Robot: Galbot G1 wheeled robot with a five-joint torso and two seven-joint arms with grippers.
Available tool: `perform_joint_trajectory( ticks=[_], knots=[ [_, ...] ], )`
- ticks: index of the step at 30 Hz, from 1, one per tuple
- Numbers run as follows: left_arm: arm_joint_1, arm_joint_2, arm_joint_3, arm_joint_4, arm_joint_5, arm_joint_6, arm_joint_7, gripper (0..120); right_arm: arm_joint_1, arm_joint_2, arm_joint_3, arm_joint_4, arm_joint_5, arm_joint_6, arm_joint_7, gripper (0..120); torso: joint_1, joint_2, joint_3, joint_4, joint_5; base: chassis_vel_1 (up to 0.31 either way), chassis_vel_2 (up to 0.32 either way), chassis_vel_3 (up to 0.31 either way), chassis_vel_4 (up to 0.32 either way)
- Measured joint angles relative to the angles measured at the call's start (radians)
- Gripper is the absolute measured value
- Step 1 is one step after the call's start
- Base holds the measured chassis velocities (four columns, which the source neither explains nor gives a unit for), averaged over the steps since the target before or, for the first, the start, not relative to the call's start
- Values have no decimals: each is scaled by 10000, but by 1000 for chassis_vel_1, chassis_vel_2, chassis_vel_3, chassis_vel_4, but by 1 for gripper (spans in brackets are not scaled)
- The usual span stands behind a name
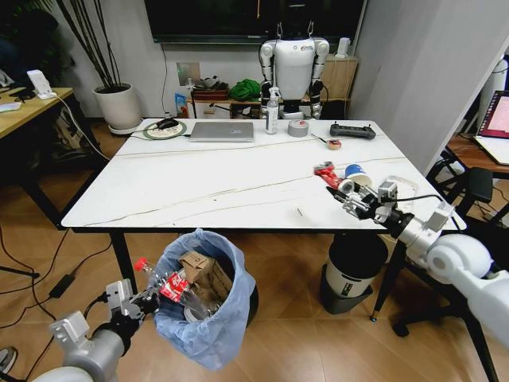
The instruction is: Pick up the trash bin and place the trash from the table into it.
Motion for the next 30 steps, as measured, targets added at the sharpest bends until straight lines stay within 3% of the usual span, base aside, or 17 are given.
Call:
perform_joint_trajectory(
  ticks=[4, 16, 25, 30],
  knots=[
    [0, 57, -4, -15, -67, 0, -34, 0, 1147, -700, -1379, 1312, 612, 12, -273, 49, 1, 0, 0, 5, -4, 0, 0, 0, 0],
    [104, 94, 15, -121, -145, 29, -108, 0, 1565, -1023, -3180, 2855, 280, -152, -259, 49, 1, 1, 0, -1, 4, 0, 0, 0, 0],
    [71, 304, 293, -100, -178, 55, -201, 0, 3919, -352, -5301, 2948, 622, -476, -58, 49, 1, 1, 0, 4, 0, 0, 0, 0, 0],
    [-224, 636, 540, 41, -323, 62, -240, 0, 5885, 168, -7167, 2518, 548, -705, -116, 49, 2, 1, 0, 3, -3, 0, 0, 0, 0]
  ],
)
